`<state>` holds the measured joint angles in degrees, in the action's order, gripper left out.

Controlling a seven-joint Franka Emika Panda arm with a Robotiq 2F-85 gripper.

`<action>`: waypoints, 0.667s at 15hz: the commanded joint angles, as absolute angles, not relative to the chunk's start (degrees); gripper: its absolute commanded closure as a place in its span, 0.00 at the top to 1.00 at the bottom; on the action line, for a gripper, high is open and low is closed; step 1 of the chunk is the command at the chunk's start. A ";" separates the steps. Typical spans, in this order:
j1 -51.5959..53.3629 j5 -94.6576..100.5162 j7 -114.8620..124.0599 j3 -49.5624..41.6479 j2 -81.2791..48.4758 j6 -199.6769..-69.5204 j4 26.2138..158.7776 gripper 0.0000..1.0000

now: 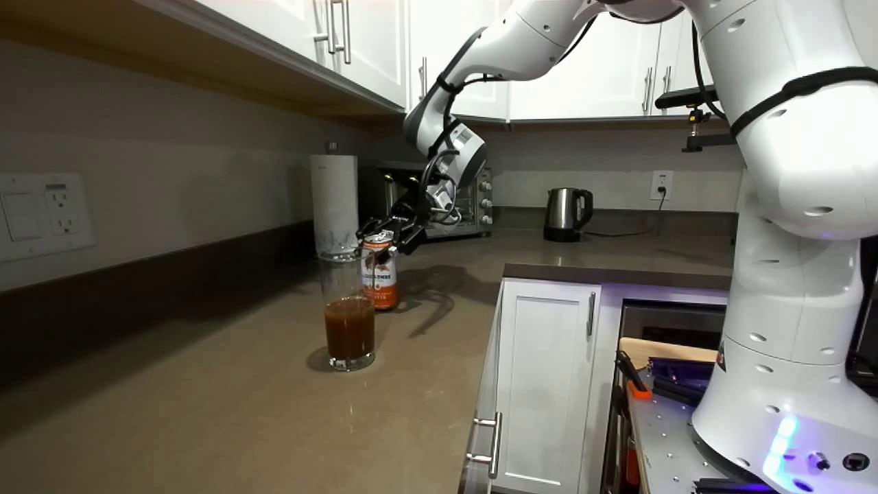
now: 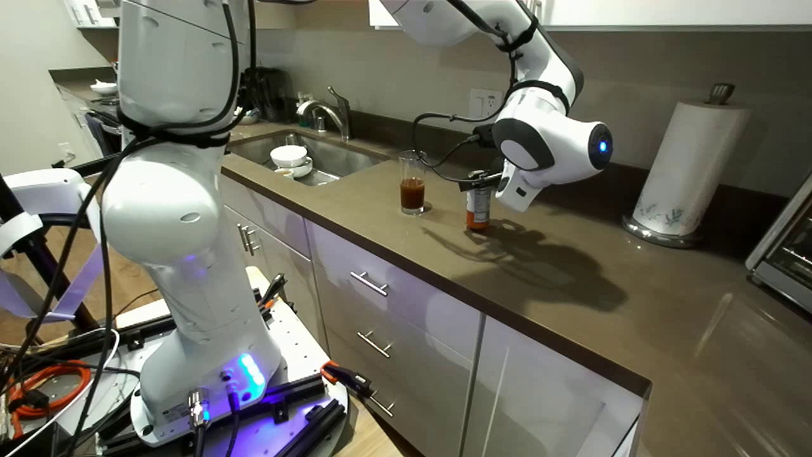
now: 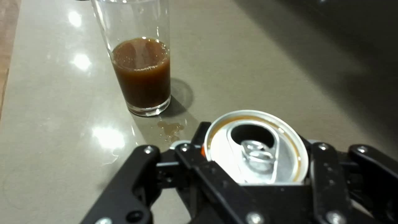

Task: Pick up the can, pour its contents in the glass cup and put it down

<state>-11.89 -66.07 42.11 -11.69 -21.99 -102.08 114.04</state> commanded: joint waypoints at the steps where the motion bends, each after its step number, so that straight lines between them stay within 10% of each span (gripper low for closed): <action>1: -13.18 -67.71 40.52 -11.82 -24.01 -99.03 112.11 0.28; 3: -13.28 -67.55 40.70 -12.01 -24.54 -98.60 111.73 0.28; 5: -13.40 -67.42 40.92 -12.12 -24.91 -98.56 111.48 0.78; 10: -13.17 -66.50 41.58 -12.58 -24.55 -99.23 111.74 0.99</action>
<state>-12.61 -66.12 42.10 -12.26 -24.08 -100.61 112.61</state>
